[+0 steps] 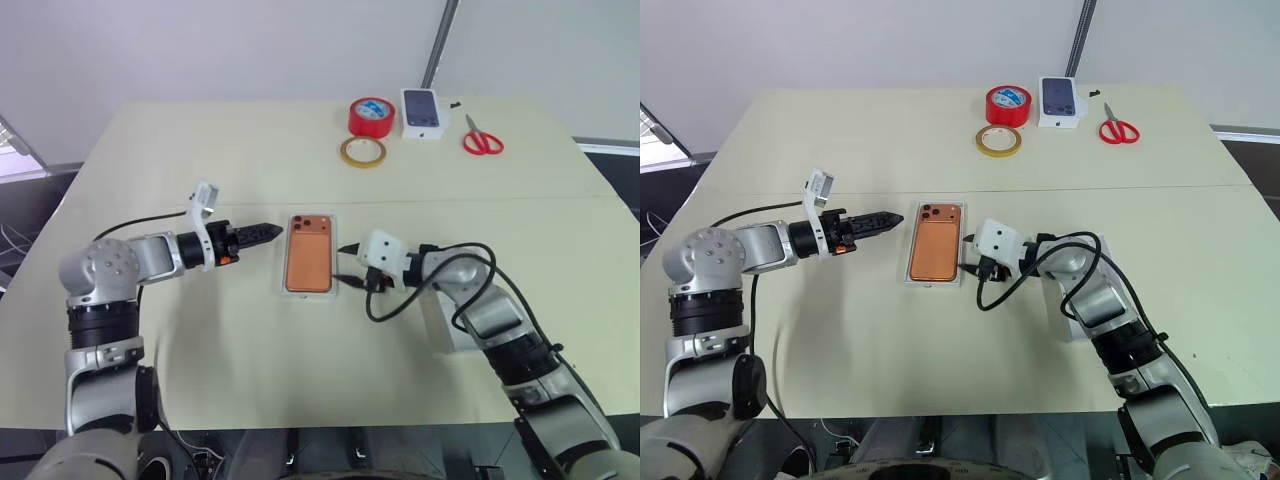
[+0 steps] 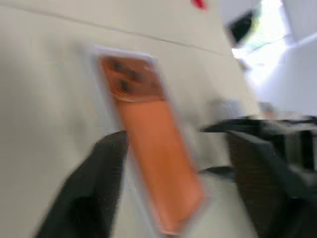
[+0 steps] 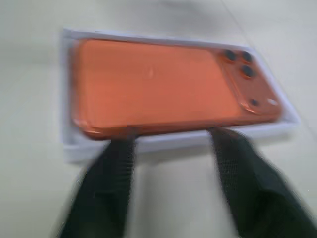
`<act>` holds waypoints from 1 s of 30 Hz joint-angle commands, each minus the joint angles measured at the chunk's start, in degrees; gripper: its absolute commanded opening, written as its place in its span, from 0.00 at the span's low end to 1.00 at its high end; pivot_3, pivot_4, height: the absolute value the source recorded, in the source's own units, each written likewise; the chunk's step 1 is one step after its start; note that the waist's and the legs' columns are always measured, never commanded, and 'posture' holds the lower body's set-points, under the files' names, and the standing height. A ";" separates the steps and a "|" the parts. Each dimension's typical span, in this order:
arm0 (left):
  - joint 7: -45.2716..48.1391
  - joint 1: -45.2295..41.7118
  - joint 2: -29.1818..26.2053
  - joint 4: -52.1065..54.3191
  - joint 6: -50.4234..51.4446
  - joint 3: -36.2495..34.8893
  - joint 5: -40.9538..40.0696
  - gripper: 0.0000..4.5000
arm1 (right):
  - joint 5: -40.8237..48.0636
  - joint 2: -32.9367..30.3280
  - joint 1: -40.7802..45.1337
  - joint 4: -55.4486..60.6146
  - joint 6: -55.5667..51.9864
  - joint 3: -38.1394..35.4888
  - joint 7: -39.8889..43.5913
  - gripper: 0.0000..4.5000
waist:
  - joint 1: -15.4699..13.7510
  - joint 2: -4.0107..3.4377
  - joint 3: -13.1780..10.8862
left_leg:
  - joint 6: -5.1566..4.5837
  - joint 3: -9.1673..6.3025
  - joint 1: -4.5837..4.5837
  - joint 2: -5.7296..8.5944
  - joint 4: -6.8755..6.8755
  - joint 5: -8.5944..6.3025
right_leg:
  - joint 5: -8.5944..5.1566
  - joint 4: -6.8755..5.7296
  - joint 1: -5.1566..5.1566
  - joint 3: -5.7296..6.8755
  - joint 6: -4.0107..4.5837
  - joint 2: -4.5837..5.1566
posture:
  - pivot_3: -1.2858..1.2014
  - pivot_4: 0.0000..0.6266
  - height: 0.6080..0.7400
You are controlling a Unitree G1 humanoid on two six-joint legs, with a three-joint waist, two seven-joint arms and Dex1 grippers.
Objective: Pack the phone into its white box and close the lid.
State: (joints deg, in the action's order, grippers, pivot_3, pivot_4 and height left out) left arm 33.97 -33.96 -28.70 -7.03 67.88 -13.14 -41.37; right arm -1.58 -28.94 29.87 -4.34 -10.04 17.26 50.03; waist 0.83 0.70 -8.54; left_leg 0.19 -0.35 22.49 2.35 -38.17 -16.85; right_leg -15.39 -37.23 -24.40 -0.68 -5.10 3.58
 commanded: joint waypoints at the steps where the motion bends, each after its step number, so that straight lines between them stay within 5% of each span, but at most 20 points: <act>1: 1.40 1.89 -0.23 0.60 -11.70 4.76 6.90 0.34 | -4.32 -0.81 4.08 -4.57 4.63 -1.16 -4.27 0.15 | -0.05 0.00 0.00 | 0.00 0.00 0.00 0.00 0.00 0.00 | 0.00 0.00 0.00 0.00 0.00 0.00 | 0.52 0.24 1.00; 2: 1.98 2.50 -0.25 0.67 -14.14 6.48 8.57 0.22 | -4.94 -0.71 4.93 -5.81 5.47 -0.95 -4.68 0.03 | -0.10 0.00 -0.01 | 0.00 0.00 0.01 0.00 0.00 0.00 | 0.00 0.02 0.00 0.00 0.00 0.00 | 0.52 0.24 1.00; 4: 2.55 3.63 0.27 0.04 -19.94 10.60 12.96 0.02 | -5.55 0.25 6.32 -7.72 6.80 -0.24 -4.98 0.00 | -0.15 0.00 -0.01 | 0.00 0.00 0.03 0.00 0.00 0.00 | 0.00 0.02 -0.01 0.01 0.00 0.00 | 0.52 0.24 1.00; 16: 9.39 1.56 6.11 -3.04 -22.97 23.58 20.22 0.02 | -9.89 2.36 4.85 -8.50 9.36 3.31 -3.73 0.00 | -0.22 -0.01 0.04 | -0.06 0.02 0.00 0.00 -0.03 -0.01 | 0.00 0.00 0.06 0.01 0.00 0.00 | 0.52 0.24 1.00; 30: 15.71 -3.54 16.38 -0.69 -19.48 30.41 19.92 0.02 | -1.07 -10.57 -10.69 12.24 -2.87 -5.99 7.32 0.00 | -1.55 -0.01 0.02 | -0.35 0.03 0.08 0.05 -0.14 -0.18 | 0.00 0.14 0.17 0.01 -0.01 0.04 | 0.52 0.24 1.00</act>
State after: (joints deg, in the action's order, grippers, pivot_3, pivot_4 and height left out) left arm 47.36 -35.31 -15.41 -8.96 49.78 14.70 -19.99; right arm -5.86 -40.75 19.25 2.42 -12.70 10.04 55.60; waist -0.72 0.69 -8.52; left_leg -0.23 -0.32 22.56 2.40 -38.31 -17.06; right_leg -15.39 -37.10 -24.23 -0.67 -5.11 3.61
